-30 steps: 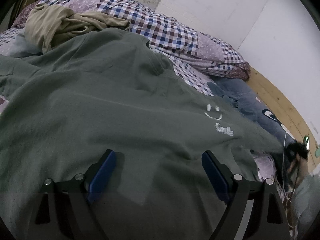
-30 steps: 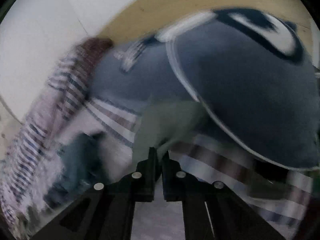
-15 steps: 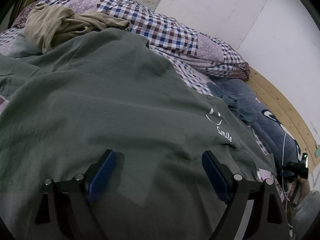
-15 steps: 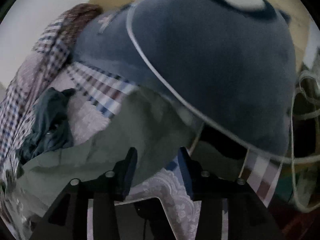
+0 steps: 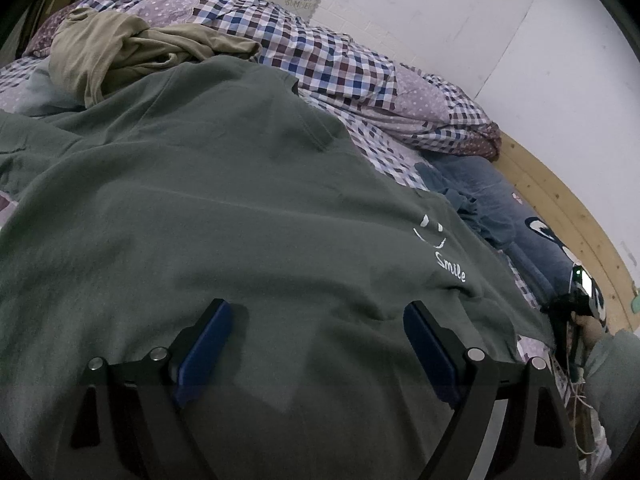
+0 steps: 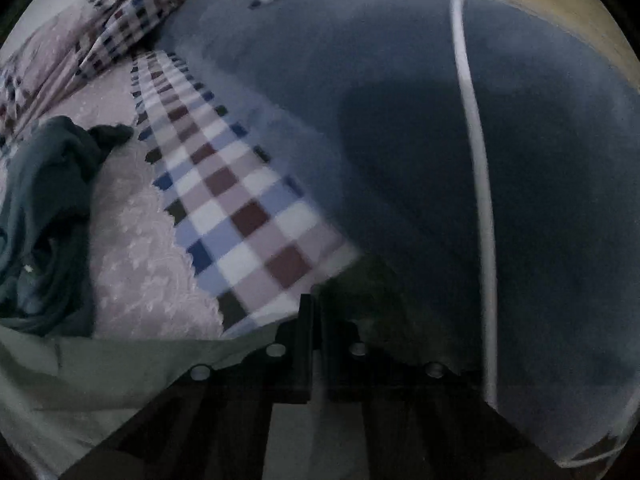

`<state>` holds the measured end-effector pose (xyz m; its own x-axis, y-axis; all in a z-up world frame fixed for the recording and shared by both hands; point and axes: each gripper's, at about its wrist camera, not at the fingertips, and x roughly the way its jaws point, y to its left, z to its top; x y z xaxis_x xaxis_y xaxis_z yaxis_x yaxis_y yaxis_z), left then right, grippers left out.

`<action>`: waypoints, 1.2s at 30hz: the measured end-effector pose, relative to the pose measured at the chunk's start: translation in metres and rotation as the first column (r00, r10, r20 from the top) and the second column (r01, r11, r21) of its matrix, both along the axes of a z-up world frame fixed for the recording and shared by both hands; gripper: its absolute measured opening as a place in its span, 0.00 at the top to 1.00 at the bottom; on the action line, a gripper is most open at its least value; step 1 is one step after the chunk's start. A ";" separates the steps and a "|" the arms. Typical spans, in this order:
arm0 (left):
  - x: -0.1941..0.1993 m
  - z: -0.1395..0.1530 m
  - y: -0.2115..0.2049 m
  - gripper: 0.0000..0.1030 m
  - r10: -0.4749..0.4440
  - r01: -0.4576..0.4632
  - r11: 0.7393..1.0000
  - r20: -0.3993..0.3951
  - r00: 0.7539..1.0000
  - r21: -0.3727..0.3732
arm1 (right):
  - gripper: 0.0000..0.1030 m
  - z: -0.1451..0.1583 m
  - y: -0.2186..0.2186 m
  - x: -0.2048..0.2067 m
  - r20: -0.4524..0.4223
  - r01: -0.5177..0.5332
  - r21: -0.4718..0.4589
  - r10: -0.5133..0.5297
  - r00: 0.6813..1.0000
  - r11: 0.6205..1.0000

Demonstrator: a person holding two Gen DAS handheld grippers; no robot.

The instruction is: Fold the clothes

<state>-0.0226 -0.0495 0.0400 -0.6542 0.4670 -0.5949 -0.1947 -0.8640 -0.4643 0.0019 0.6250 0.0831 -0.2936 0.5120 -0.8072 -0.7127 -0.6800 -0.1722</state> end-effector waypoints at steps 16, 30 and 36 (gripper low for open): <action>-0.002 0.004 -0.003 0.12 0.006 -0.006 1.000 0.017 1.000 0.022 | 0.54 0.062 -0.186 -0.031 -0.273 -0.466 -0.081 0.430 0.860 0.881; -0.005 0.005 -0.002 0.12 0.000 0.000 1.000 0.021 1.000 0.010 | 0.54 0.056 -0.287 -0.063 -0.366 -0.610 -0.139 0.532 0.764 0.780; -0.004 0.005 0.000 0.12 0.000 0.001 1.000 0.015 1.000 -0.005 | 0.49 0.039 -0.258 0.027 -0.451 -0.459 -0.214 0.329 0.830 0.862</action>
<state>-0.0261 -0.0495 0.0453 -0.6451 0.4642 -0.6070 -0.1883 -0.8664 -0.4625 0.0286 0.3668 0.1220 -0.7355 0.0342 -0.6767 -0.3340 -0.8873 0.3182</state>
